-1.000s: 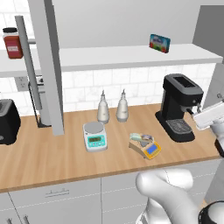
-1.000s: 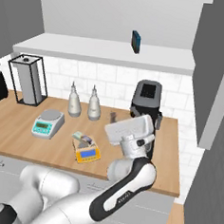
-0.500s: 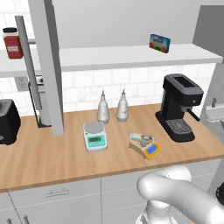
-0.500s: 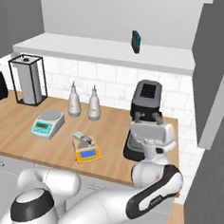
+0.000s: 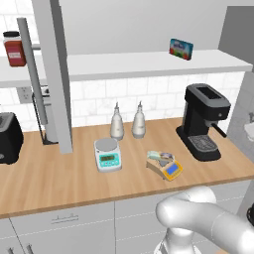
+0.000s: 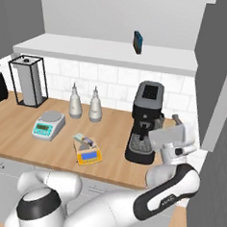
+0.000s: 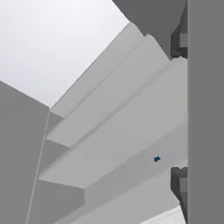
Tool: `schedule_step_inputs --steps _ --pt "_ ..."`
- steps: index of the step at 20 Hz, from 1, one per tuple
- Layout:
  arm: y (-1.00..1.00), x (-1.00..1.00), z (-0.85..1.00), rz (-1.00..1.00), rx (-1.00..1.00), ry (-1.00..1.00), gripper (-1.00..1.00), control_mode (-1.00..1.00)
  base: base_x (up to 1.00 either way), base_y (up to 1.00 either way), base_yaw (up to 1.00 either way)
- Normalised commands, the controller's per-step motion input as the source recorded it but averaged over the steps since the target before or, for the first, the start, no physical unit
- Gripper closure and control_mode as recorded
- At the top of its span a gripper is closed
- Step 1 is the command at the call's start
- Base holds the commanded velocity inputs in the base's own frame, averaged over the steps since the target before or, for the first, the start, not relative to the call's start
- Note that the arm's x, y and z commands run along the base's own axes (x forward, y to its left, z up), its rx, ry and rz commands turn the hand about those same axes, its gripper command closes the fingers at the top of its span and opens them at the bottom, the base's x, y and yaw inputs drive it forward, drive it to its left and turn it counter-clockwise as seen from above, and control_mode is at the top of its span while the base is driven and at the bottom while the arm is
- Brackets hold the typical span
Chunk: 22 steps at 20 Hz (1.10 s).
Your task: Pick the bar and place it on the digital scale for weighing, and close the cabinet.
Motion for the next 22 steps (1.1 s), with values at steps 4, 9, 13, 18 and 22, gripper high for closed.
schedule_step_inputs --steps 4,9,13,18,22 --pt "-0.72 0.00 0.00 -0.07 0.01 0.29 -1.00 -1.00 0.00 0.00 0.00" --pt "-0.64 -0.02 0.01 -0.06 0.01 0.16 -1.00 -1.00 0.00 0.00 0.00" --pt "-0.16 -0.60 -0.27 0.00 0.02 -0.04 -1.00 -1.00 0.00 0.00 0.00" --pt "-0.32 -0.35 -0.06 -0.06 0.04 -0.07 -1.00 -1.00 0.00 0.00 0.00" --pt "-0.46 -0.29 0.26 -0.17 0.02 0.00 -1.00 -1.00 0.00 0.00 0.00"
